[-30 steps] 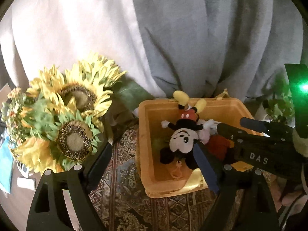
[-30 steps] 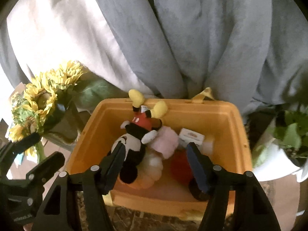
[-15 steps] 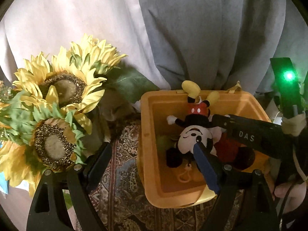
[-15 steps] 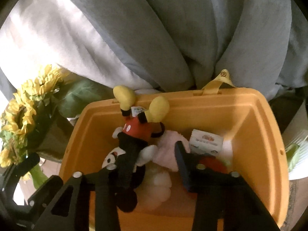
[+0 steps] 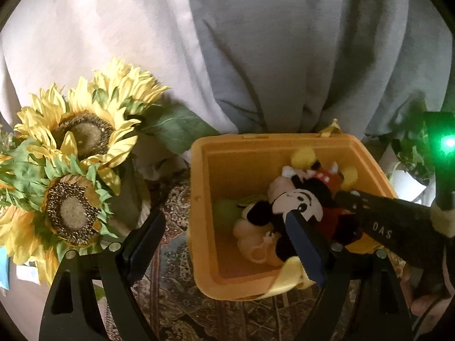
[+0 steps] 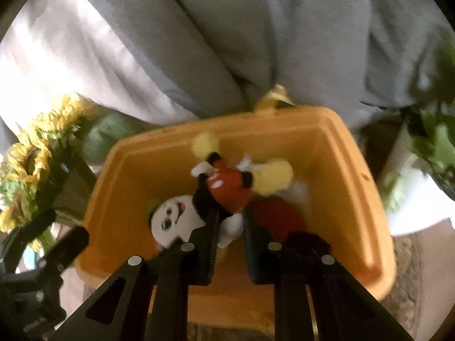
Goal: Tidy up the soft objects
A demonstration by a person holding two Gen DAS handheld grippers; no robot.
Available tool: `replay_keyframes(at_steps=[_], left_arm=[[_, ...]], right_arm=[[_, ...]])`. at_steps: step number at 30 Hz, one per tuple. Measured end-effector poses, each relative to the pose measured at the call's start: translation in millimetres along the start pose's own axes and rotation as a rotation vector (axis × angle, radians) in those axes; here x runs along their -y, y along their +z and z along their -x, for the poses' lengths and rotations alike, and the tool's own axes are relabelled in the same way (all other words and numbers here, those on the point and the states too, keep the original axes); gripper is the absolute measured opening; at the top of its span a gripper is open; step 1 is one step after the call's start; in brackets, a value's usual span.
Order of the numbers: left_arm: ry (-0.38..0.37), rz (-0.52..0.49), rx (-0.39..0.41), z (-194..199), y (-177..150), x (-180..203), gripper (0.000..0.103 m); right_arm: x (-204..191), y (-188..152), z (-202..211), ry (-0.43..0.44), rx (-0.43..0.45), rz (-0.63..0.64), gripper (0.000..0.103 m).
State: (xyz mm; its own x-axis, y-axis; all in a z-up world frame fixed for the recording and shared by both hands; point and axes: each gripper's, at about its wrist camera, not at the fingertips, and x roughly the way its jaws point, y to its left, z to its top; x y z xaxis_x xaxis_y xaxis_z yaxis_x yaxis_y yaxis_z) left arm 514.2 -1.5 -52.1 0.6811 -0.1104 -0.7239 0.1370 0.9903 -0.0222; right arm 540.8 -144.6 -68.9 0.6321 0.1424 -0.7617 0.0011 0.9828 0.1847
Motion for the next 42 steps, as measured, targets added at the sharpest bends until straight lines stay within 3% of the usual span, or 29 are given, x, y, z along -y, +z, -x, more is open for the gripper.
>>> replay_keyframes(at_steps=[3,6,11,20,28,32,42], left_arm=[[-0.002,-0.003,0.003,5,0,6,0.087],[0.002,0.005,0.008,10,-1,8,0.088],[0.010,0.018,0.027,25,-2,11,0.089],[0.035,0.057,0.080,81,-24,9,0.092],[0.102,0.045,0.156,139,-53,9,0.101],[0.097,0.041,0.180,162,-68,8,0.103],[0.085,0.014,0.217,212,-108,12,0.103]], right_arm=[[6,-4,-1,-0.002,-0.039,-0.013,0.023],[15,-6,9,-0.023,-0.049,-0.027,0.036],[10,-9,32,-0.075,0.012,0.008,0.044],[-4,-37,95,-0.096,0.080,0.053,0.045],[-12,-75,153,-0.162,0.166,0.067,0.063],[-15,-97,181,-0.199,0.219,0.061,0.071],[-24,-146,239,-0.252,0.323,0.053,0.076]])
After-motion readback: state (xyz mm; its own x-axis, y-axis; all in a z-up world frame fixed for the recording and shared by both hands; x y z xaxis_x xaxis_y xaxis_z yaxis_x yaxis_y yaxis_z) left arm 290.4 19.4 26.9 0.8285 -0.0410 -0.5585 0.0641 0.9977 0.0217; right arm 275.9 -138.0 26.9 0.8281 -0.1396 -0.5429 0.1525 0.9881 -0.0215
